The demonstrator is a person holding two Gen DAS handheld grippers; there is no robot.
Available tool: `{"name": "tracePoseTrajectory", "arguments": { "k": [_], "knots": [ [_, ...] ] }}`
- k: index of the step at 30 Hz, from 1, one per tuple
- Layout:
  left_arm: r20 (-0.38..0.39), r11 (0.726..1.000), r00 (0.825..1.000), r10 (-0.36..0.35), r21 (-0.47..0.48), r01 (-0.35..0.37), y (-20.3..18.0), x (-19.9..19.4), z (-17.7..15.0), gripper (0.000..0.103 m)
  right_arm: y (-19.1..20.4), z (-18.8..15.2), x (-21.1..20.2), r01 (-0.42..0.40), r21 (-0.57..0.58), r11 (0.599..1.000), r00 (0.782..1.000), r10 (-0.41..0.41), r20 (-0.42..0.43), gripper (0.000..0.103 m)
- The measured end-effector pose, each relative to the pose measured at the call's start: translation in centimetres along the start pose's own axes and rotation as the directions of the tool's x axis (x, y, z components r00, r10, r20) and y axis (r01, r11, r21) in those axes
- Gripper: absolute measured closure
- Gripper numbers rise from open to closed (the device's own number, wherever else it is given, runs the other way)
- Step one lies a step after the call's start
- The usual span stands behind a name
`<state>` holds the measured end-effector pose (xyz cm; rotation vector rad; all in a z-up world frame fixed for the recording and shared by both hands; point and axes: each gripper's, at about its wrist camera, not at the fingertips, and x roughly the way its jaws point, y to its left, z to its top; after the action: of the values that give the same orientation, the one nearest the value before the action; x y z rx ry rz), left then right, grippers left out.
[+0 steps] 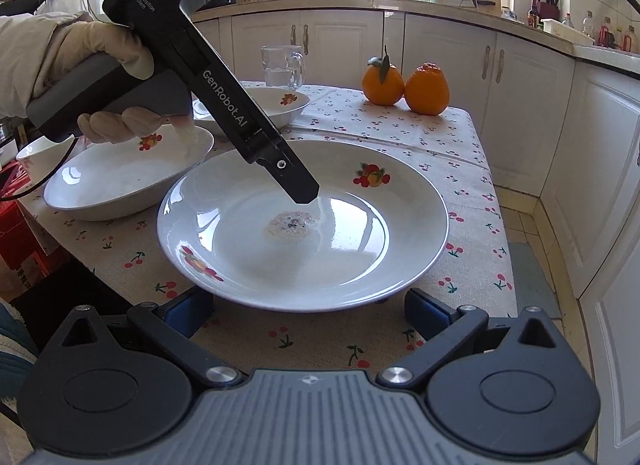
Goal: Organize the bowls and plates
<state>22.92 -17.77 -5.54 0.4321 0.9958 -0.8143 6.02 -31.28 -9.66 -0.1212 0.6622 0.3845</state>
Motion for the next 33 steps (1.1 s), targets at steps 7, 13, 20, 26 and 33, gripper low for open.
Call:
{"name": "tracePoseTrajectory", "arguments": {
  "k": [7, 13, 20, 26, 33],
  "knots": [
    [-0.031, 0.999, 0.999, -0.041, 0.028, 0.042, 0.1, 0.5, 0.6, 0.024, 0.3, 0.2, -0.1, -0.012, -0.022, 1.0, 1.0, 0.012, -0.007, 0.0],
    [-0.046, 0.998, 0.998, -0.053, 0.036, 0.054, 0.3, 0.6, 0.9, 0.031, 0.2, 0.4, 0.0, -0.016, -0.016, 1.0, 1.0, 0.016, -0.008, 0.004],
    [-0.057, 0.998, 0.996, -0.062, 0.03, 0.064, 0.6, 0.6, 1.2, 0.035, 0.1, 0.7, 0.0, -0.018, -0.017, 1.0, 1.0, 0.018, -0.024, 0.004],
    [-0.059, 0.997, 0.996, -0.066, 0.03, 0.068, 0.8, 0.9, 1.6, 0.035, -0.2, 1.1, 0.2, -0.023, -0.018, 1.0, 0.999, 0.023, -0.038, 0.004],
    [-0.044, 0.997, 0.997, -0.069, 0.038, 0.071, 1.2, 1.4, 2.8, 0.035, -1.4, 1.7, 0.8, -0.028, -0.011, 1.0, 0.999, 0.027, -0.047, 0.004]
  ]
}}
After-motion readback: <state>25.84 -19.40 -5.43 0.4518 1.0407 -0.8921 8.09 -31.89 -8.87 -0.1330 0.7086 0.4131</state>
